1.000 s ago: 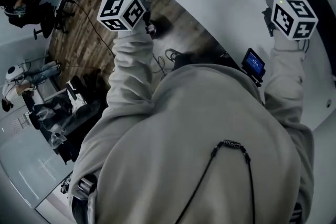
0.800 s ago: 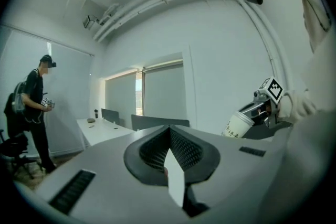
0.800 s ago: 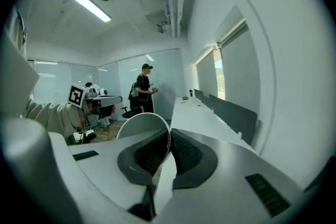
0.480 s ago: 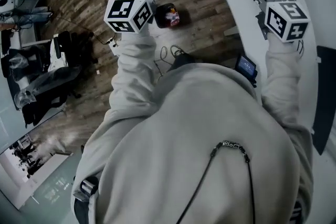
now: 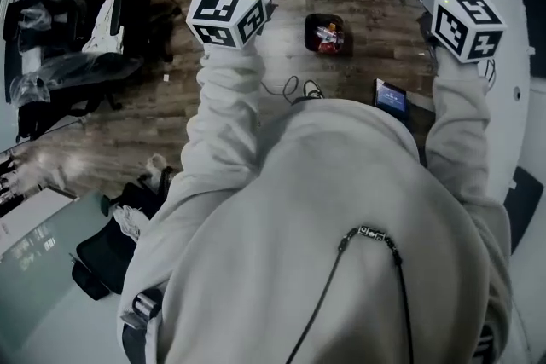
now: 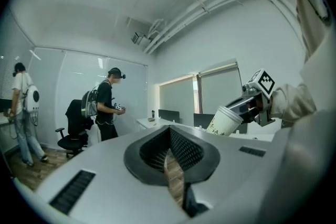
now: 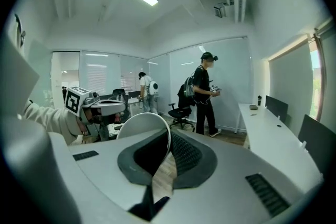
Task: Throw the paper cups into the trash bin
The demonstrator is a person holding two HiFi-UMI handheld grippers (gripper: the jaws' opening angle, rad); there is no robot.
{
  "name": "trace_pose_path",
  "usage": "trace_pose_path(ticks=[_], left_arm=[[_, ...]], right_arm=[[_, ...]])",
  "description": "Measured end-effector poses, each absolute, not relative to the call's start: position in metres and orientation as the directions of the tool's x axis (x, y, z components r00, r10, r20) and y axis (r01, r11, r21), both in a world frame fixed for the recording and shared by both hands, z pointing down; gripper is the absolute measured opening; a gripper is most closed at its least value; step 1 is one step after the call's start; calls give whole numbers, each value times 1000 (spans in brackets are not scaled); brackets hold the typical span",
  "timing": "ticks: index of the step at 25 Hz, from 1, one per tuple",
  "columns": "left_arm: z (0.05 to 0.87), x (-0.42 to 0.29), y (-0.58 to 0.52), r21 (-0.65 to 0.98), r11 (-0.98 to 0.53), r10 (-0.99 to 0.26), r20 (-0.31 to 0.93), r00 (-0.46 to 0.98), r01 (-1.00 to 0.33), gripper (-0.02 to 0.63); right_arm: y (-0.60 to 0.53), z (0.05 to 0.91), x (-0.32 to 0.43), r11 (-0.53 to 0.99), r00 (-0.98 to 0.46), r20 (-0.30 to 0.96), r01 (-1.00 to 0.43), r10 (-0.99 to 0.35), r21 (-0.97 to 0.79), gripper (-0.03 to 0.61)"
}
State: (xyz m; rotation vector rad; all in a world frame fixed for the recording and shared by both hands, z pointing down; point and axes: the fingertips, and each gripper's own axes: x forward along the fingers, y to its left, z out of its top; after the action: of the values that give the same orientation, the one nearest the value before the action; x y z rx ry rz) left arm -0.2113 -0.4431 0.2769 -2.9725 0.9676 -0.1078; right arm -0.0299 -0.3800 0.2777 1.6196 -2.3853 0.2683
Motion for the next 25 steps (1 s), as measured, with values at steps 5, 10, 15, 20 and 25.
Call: trace_pose_path(ticks=[5,10,15,20,25], left_arm=[[276,-261,-457,-26,-760,-650,64,757,-650,3],[288,-278,-460,6,-736,-674,87,734,-677,3],[292,-260,-475,-1,-732,-678,100,728,-681,3],[287,-257,-473,24,-725,-686,62,725,-688,3],[308,-256,-478,52,-712,-696,82,714,-700,3]], right_arm=[[-420,278,-91,480,-455,325,-877,-829,-3,41],[-441,293,-106,528,-508,343,-848,-790,-42,41],[-459,301,-91,546,-523,361,-837,-772,-44,40],[-460,322,-79,545,-521,394,-836,-757,-58,40],[-462,345,-74,553,-537,407,-828,-739,-89,41]])
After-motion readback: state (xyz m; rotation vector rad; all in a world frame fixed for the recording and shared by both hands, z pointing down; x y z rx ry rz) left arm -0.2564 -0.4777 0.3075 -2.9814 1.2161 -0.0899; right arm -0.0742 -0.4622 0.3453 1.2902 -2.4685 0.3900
